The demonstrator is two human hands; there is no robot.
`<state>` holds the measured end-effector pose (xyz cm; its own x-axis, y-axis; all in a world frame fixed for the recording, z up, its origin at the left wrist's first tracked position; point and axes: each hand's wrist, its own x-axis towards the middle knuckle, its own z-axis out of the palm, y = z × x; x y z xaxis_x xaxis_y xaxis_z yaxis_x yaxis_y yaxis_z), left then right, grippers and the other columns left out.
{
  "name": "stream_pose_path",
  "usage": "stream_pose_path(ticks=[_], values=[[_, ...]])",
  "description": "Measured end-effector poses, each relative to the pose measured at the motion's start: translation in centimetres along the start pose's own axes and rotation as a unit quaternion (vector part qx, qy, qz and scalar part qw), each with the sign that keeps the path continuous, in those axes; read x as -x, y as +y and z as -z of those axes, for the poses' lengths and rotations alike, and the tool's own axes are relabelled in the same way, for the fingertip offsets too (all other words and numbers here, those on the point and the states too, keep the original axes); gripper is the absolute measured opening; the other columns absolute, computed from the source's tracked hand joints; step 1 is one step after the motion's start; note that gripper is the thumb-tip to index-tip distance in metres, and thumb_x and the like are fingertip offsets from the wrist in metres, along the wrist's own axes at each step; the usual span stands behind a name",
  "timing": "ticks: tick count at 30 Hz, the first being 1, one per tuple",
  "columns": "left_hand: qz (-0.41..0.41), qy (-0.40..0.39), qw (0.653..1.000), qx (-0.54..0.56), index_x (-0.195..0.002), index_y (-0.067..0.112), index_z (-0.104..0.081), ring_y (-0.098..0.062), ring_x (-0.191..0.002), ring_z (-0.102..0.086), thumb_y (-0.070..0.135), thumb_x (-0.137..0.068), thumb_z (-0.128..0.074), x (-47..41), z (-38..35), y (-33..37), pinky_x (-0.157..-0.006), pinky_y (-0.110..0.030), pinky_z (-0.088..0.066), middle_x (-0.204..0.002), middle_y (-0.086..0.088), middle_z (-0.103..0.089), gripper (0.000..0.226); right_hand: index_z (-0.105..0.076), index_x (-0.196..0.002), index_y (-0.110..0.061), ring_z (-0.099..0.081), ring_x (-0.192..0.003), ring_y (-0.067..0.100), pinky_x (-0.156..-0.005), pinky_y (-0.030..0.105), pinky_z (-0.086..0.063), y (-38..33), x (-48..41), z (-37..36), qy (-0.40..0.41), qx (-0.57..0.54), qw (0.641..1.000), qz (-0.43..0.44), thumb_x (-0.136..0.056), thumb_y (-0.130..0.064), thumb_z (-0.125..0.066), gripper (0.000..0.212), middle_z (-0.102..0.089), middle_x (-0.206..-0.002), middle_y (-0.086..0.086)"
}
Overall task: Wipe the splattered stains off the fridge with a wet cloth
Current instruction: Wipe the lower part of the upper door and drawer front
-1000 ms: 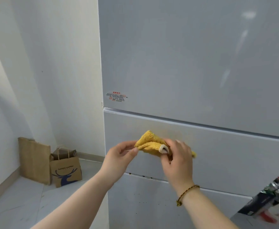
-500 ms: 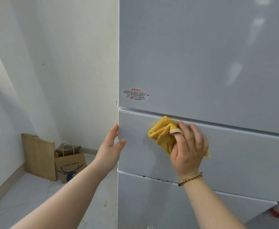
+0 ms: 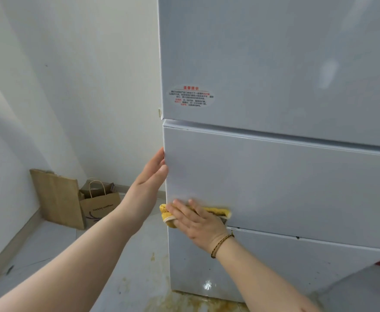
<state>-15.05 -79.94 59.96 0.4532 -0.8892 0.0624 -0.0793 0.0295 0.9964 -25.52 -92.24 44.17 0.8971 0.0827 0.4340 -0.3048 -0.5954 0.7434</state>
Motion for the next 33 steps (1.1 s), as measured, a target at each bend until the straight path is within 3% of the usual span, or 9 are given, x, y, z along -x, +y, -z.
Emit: stream_pose_path(ticks=[3,5,8,14,19,22,24,29,33], values=[[-0.013,0.054,0.998,-0.031,-0.141,0.030,-0.021,0.004,-0.125,-0.034,0.013,-0.097,-0.034,0.1,-0.8,-0.3,-0.103,-0.013,-0.028,-0.142,0.014,-0.032,0.049,-0.069,-0.097,-0.030,-0.033,-0.127,0.016,-0.114,0.044,-0.001,0.9,0.8,0.7,-0.012,0.015,1.000,0.020,-0.097,-0.004,-0.007,0.068,-0.054,-0.131,-0.013],[-0.061,0.103,0.987,-0.106,-0.136,0.038,-0.013,0.008,-0.135,-0.012,0.009,-0.095,-0.039,0.6,-1.4,-1.3,-0.110,-0.013,-0.012,-0.149,0.015,-0.014,0.056,-0.066,-0.101,-0.027,-0.029,-0.133,0.023,-0.115,0.043,0.000,2.5,1.3,1.6,0.031,-0.004,0.999,-0.031,-0.097,-0.006,-0.013,0.057,-0.048,-0.139,-0.004],[-0.144,0.093,0.964,-0.203,-0.124,0.048,-0.008,0.034,-0.117,0.006,0.015,-0.093,-0.046,1.7,-3.6,-3.1,-0.095,0.008,0.000,-0.138,0.033,0.004,0.059,-0.045,-0.124,-0.021,-0.002,-0.144,0.024,-0.115,0.046,0.002,7.5,2.3,4.0,0.101,-0.024,0.982,-0.157,-0.096,-0.008,-0.024,0.037,-0.009,-0.155,0.008],[-0.159,0.130,0.922,-0.329,-0.141,0.042,-0.008,-0.007,-0.137,0.003,0.048,-0.077,-0.030,1.4,-7.6,-5.3,-0.108,-0.035,-0.008,-0.145,0.007,0.004,0.068,-0.025,-0.131,-0.017,-0.001,-0.144,0.015,-0.116,0.042,0.001,14.0,4.1,6.0,0.192,-0.060,0.919,-0.338,-0.088,-0.022,-0.046,0.048,0.006,-0.156,-0.003],[-0.139,0.163,0.913,-0.348,-0.136,0.036,-0.002,-0.004,-0.134,0.013,0.029,-0.087,-0.057,0.9,-9.2,-5.1,-0.107,-0.029,0.002,-0.142,0.009,0.012,0.075,-0.033,-0.129,-0.015,0.004,-0.143,0.027,-0.116,0.045,0.002,10.1,6.8,2.3,0.116,-0.055,0.978,-0.165,-0.096,-0.019,-0.019,0.036,0.009,-0.155,0.013],[-0.127,0.193,0.902,-0.365,-0.136,0.031,-0.004,-0.016,-0.139,0.006,0.021,-0.087,-0.059,0.7,-9.7,-5.0,-0.109,-0.031,0.002,-0.145,0.005,0.008,0.074,-0.034,-0.130,-0.017,0.011,-0.142,0.033,-0.116,0.045,0.004,8.1,9.9,0.4,0.051,-0.001,0.999,0.001,-0.096,-0.006,-0.009,0.044,0.009,-0.153,0.020],[-0.133,0.216,0.887,-0.387,-0.144,0.026,-0.009,-0.022,-0.140,-0.001,0.031,-0.086,-0.053,0.6,-10.0,-5.1,-0.110,-0.037,-0.001,-0.148,-0.004,-0.003,0.073,-0.034,-0.129,-0.018,0.013,-0.141,0.033,-0.116,0.044,0.006,8.7,10.5,0.5,0.042,0.003,0.999,0.021,-0.095,-0.003,-0.005,0.047,0.011,-0.152,0.021],[-0.206,0.177,0.859,-0.434,-0.141,0.024,-0.013,-0.021,-0.136,0.000,0.036,-0.083,-0.036,1.4,-12.6,-5.7,-0.110,-0.025,0.003,-0.147,-0.014,-0.016,0.064,-0.039,-0.129,-0.019,-0.012,-0.141,0.024,-0.116,0.045,0.003,15.2,9.6,4.1,0.141,-0.021,0.982,-0.121,-0.095,-0.009,-0.025,0.039,-0.029,-0.145,0.002],[-0.245,0.144,0.848,-0.447,-0.145,0.034,0.001,-0.004,-0.140,0.013,0.032,-0.082,-0.037,1.7,-15.5,-5.9,-0.111,-0.023,0.006,-0.145,-0.010,-0.015,0.073,-0.028,-0.131,-0.018,-0.004,-0.144,0.015,-0.116,0.042,0.003,20.5,11.5,6.1,0.206,-0.031,0.933,-0.293,-0.090,-0.021,-0.043,0.044,-0.015,-0.150,0.008]])
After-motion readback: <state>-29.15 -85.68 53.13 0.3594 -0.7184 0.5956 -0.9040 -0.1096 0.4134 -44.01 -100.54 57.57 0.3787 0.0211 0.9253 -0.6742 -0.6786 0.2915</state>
